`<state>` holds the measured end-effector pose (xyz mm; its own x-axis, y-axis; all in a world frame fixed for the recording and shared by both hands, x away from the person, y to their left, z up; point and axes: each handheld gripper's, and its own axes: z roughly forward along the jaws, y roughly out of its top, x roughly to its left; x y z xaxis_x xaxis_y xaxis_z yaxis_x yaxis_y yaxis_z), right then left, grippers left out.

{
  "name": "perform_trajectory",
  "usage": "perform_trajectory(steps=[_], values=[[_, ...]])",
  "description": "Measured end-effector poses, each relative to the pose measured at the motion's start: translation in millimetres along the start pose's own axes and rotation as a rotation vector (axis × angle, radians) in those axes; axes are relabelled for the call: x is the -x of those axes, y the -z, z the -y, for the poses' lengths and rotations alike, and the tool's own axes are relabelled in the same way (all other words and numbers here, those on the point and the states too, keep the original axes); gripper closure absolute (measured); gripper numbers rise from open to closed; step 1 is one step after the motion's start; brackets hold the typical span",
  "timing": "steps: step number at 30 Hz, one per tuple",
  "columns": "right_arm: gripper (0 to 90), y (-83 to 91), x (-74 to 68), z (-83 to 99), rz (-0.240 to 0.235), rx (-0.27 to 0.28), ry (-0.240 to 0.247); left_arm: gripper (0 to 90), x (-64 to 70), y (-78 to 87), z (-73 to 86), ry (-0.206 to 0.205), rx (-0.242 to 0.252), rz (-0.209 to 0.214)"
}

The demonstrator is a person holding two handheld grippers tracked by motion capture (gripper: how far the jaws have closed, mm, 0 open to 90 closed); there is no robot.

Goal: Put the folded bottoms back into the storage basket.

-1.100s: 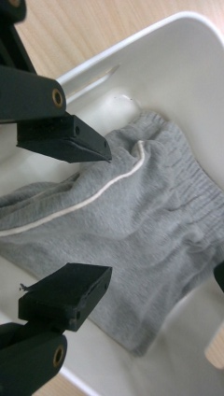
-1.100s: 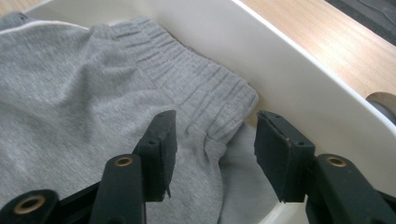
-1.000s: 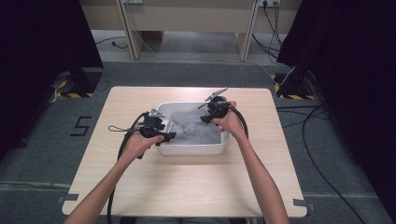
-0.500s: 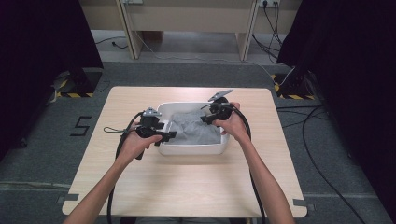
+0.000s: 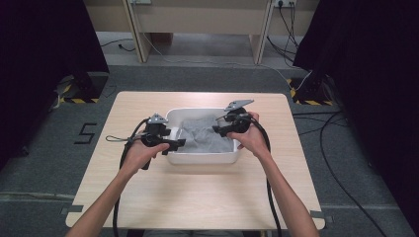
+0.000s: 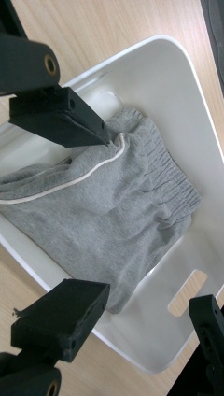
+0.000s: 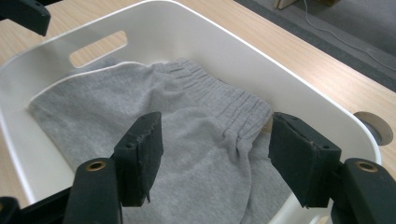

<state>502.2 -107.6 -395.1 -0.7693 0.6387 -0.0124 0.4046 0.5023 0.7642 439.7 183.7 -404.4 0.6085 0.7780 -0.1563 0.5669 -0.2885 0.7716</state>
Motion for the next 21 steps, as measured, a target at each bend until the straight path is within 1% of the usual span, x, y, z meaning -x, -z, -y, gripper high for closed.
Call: perform_trajectory(steps=[6,12,18,20,21], values=[[36.2,7.2,-4.1,1.4,-0.004,0.021,0.010,22.9,1.9,8.2,2.7,-0.019,0.011,-0.007],[36.3,14.4,-7.7,4.7,-0.011,0.033,0.014,22.9,1.6,16.3,9.3,-0.018,0.022,-0.013],[36.4,25.0,-11.3,10.6,-0.003,0.046,0.027,22.7,1.5,25.4,17.3,-0.021,0.032,-0.013],[36.3,26.5,-12.0,11.7,-0.004,0.047,0.024,22.7,1.4,26.3,18.0,-0.021,0.032,-0.013],[36.4,27.5,-12.1,12.4,-0.004,0.051,0.027,22.7,1.6,28.0,19.2,-0.016,0.038,-0.013]])
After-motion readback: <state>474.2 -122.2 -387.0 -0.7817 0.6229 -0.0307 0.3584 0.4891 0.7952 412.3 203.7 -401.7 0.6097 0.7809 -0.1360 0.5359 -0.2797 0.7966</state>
